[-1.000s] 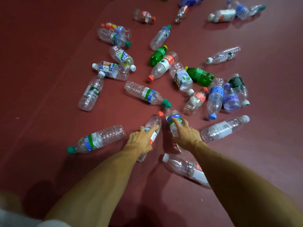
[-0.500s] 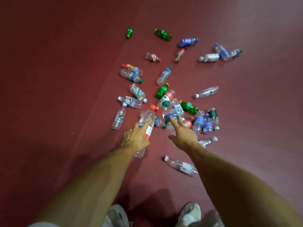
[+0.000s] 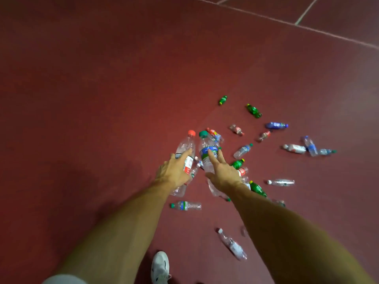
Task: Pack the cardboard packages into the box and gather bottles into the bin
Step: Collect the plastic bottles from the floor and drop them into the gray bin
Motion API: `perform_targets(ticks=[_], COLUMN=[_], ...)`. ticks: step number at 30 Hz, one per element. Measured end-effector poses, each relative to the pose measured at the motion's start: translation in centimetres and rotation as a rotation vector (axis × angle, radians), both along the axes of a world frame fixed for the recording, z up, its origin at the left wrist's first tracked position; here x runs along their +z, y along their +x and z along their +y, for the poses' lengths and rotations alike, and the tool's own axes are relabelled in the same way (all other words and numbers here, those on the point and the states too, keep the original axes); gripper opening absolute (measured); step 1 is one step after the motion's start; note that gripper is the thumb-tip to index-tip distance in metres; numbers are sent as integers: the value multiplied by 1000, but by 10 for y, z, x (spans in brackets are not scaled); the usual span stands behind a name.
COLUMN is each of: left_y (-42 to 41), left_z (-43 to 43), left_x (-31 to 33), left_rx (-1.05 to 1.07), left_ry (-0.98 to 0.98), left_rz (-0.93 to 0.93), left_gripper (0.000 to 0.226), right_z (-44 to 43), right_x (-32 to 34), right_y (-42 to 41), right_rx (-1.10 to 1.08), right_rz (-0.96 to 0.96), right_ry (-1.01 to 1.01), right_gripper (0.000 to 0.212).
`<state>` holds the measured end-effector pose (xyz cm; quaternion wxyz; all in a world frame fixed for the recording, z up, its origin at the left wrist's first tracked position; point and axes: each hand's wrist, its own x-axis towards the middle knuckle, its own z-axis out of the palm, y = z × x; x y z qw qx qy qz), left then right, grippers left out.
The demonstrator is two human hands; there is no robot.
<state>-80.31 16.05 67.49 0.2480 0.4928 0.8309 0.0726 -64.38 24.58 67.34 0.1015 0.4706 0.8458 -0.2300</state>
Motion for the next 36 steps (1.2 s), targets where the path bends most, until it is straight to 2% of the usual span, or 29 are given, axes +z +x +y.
perform_targets(ticks=[8, 11, 16, 22, 27, 31, 36], left_y=[-44, -61, -98, -146, -184, -194, -207], left_z=[-130, -203, -353, -530, -666, -755, -843], left_x=[64, 77, 89, 101, 114, 120, 120], left_rx=[379, 516, 800, 996, 1136, 1284, 1447], left_ry=[60, 75, 54, 8, -46, -55, -51], left_rz=[41, 59, 118, 182, 235, 259, 260], left_gripper=[98, 98, 97, 94, 88, 82, 86], right_z=[-78, -131, -267, -444, -579, -675, -769], right_x=[63, 77, 93, 95, 107, 119, 125], right_y=[-84, -127, -207, -299, -364, -399, -438], right_rx=[371, 497, 785, 1021, 1185, 1316, 1489], right_rz=[18, 45, 85, 128, 164, 180, 205], right_ry=[43, 54, 46, 3, 7, -1, 19], right_gripper=[79, 77, 76, 63, 74, 74, 74])
